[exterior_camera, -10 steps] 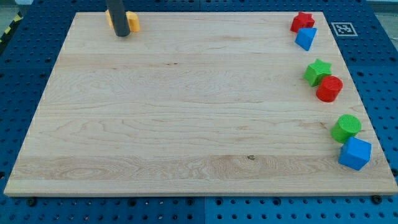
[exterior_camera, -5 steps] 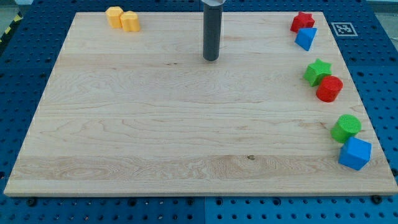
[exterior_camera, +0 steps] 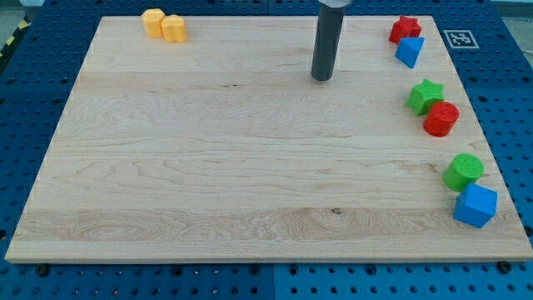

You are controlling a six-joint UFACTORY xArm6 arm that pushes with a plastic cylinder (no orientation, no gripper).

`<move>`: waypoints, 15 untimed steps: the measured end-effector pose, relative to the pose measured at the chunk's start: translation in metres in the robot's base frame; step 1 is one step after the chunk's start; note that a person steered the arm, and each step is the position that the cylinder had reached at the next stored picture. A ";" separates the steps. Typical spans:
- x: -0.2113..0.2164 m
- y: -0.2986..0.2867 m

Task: Slide the green star to the center

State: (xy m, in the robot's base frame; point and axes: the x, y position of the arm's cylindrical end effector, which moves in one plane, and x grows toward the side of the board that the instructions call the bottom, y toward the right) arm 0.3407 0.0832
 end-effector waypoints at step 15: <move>0.053 -0.016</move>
